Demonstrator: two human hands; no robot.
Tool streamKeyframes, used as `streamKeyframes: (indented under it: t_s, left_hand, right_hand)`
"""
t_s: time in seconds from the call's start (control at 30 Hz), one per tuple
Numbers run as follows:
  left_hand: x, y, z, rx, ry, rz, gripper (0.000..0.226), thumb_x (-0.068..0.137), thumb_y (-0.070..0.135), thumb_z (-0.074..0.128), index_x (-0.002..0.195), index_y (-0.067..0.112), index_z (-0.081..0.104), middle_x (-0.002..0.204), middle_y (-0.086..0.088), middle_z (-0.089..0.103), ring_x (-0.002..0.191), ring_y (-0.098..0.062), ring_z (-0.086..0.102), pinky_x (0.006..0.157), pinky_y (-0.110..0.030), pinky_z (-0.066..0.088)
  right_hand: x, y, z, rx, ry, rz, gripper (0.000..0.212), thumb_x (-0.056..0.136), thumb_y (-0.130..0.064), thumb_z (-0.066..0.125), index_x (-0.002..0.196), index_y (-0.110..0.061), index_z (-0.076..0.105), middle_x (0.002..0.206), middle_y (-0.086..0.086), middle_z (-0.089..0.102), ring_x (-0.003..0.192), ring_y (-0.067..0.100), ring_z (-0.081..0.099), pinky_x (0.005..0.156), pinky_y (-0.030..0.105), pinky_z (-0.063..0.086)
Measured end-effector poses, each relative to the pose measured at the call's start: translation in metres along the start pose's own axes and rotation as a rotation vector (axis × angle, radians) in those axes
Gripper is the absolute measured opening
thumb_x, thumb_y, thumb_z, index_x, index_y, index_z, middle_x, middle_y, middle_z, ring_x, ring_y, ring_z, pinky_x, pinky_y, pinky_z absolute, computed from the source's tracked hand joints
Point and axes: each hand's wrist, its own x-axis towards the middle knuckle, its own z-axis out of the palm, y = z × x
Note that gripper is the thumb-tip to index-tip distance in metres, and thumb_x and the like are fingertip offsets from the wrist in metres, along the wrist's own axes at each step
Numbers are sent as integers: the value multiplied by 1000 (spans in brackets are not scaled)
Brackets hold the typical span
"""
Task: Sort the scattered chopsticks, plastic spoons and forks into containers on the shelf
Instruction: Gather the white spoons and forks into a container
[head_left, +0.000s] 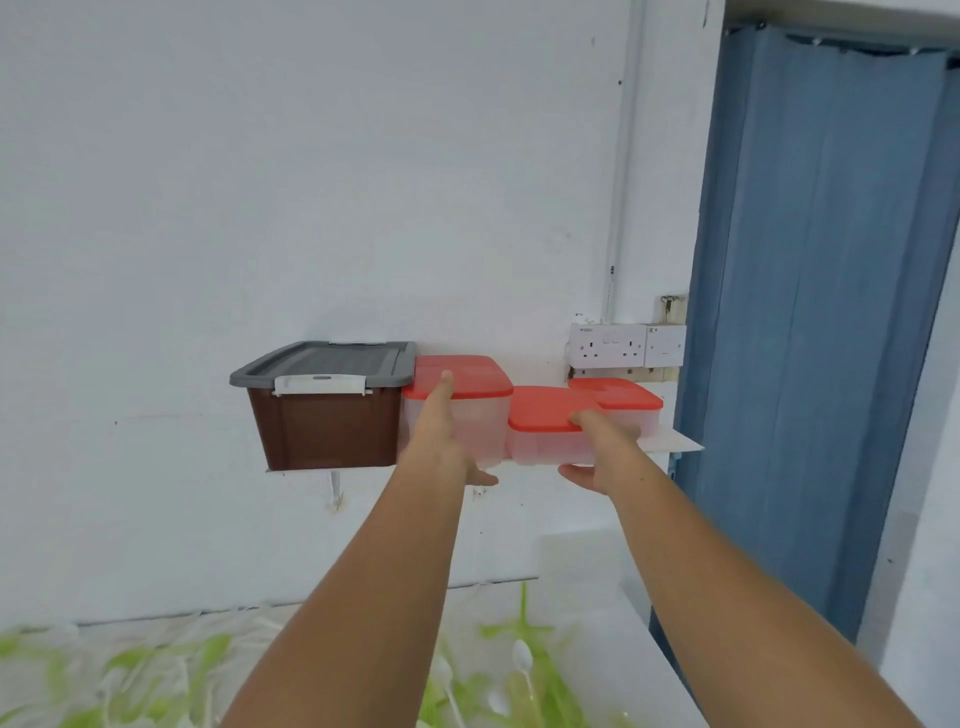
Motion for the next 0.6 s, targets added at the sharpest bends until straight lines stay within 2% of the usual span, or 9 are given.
streamKeyframes:
  t_s: [0.07,0.13,0.2,0.23,0.3,0.37,0.43,0.47,0.6]
  left_hand:
    - [7,-1,4,-39,72,31,94,66,56,90,138,19,41,139,-9,51,129,-46,51,112,-74,30]
    - [16,-3,2,-66,166,60,107,49,47,95,138,22,41,136,-9,53,110,-44,58,93,-73,46]
    - [8,-9,0,-33,159,108,96,55,44,94,135,23,45,124,-10,59,95,-37,62,70,-61,55]
    - [-2,-14,0,-21,134,125,87,62,44,92,133,23,48,118,-10,61,91,-35,63,69,-59,55]
    - [-26,-25,-4,0,73,144,63,75,42,86,126,21,55,110,-10,61,91,-33,61,87,-61,54]
    - [-51,-38,-17,23,32,146,45,79,41,83,112,20,59,113,-12,58,101,-33,58,100,-60,50]
    - [-76,-52,-38,22,15,129,47,75,41,85,111,21,63,126,-14,58,118,-36,55,100,-61,51]
    - [-87,-60,-49,26,-6,119,48,74,41,85,114,21,65,129,-14,61,121,-37,57,98,-62,51]
    - [-126,-87,-108,78,-47,75,48,80,41,80,121,21,65,123,-18,70,111,-41,70,96,-63,53]
  right_hand:
    - [1,0,-3,-11,-25,-21,67,82,-24,77,132,-25,33,127,8,47,105,34,59,74,48,64]
    - [-2,-2,-12,21,-69,-37,69,78,-25,80,132,-24,36,126,9,49,104,35,62,74,51,64]
    - [-14,-5,-26,50,-124,-50,68,72,-27,81,130,-23,45,126,11,54,101,39,67,74,54,64]
    - [-24,-6,-35,55,-147,-64,62,72,-27,81,126,-23,51,126,13,57,99,41,69,74,54,63]
    - [-49,-8,-56,51,-173,-105,41,79,-26,77,115,-26,57,122,13,63,97,41,71,79,53,63]
    - [-77,-5,-84,40,-178,-130,29,84,-25,74,110,-27,60,118,12,66,97,39,72,84,51,62]
    - [-104,6,-114,21,-169,-136,30,85,-26,72,113,-26,62,115,9,67,96,37,73,83,48,62]
    - [-117,14,-129,22,-176,-132,32,85,-26,71,117,-25,64,113,8,68,94,35,74,81,47,62]
    - [-155,53,-173,63,-207,-121,25,88,-26,65,113,-23,68,99,3,69,85,29,70,78,44,57]
